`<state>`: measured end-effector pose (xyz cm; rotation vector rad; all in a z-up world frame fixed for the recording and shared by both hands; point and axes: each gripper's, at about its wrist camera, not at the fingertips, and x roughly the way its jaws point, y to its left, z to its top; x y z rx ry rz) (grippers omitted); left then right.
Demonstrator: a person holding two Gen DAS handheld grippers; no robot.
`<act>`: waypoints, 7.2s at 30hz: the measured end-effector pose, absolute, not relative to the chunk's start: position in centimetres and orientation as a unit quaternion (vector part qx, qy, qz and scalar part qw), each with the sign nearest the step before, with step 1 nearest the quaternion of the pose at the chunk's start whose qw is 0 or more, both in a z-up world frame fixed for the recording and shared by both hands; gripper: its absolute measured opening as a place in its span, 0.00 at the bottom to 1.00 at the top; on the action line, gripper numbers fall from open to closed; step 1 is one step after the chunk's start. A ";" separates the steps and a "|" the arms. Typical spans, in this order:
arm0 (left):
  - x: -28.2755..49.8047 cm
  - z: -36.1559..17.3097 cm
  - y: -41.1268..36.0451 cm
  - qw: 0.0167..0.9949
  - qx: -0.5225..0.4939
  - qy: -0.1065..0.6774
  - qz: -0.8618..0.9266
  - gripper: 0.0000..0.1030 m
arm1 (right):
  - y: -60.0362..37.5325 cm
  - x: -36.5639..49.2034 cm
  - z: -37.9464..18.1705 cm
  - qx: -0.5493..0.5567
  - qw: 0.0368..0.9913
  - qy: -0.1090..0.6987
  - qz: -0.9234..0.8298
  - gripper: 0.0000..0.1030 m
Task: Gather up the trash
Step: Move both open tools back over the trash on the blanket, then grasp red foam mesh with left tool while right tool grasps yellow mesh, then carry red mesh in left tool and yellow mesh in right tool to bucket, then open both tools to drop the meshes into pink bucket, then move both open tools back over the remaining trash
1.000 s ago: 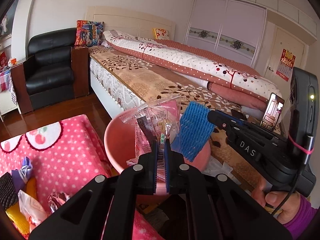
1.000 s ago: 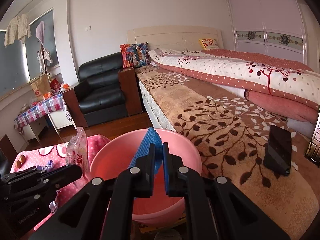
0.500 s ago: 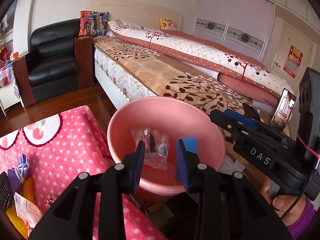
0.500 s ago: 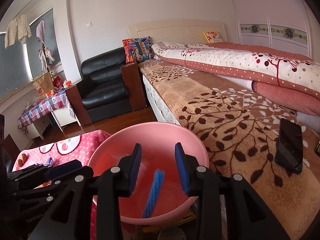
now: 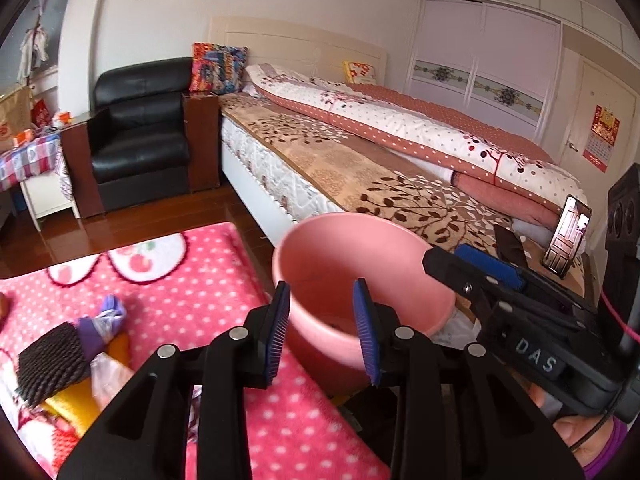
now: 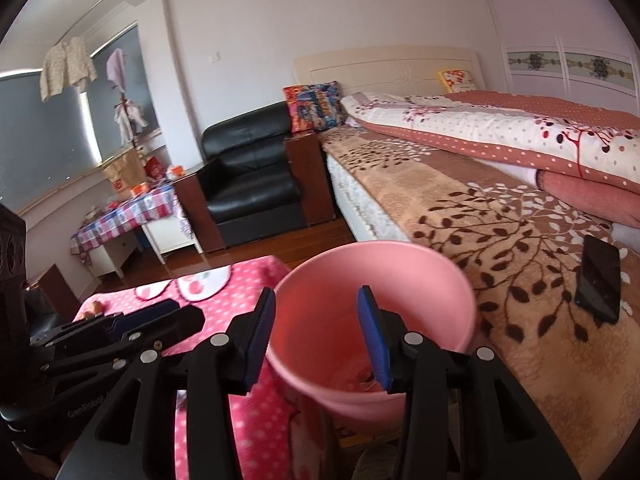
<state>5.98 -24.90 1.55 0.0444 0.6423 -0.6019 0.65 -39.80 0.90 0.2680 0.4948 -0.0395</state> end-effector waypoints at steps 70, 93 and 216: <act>-0.1 -3.2 3.0 0.916 -0.094 0.382 -0.074 0.08 | -13.5 3.6 -3.0 0.024 0.901 0.353 0.251 0.45; -0.9 -1.2 4.0 0.928 -0.106 0.350 -0.078 0.08 | -15.5 2.4 -1.7 0.074 0.876 0.383 0.283 0.08; -0.8 2.2 -4.1 0.943 -0.052 0.298 -0.137 0.24 | -25.7 -5.4 -0.6 0.160 0.937 0.297 0.090 0.44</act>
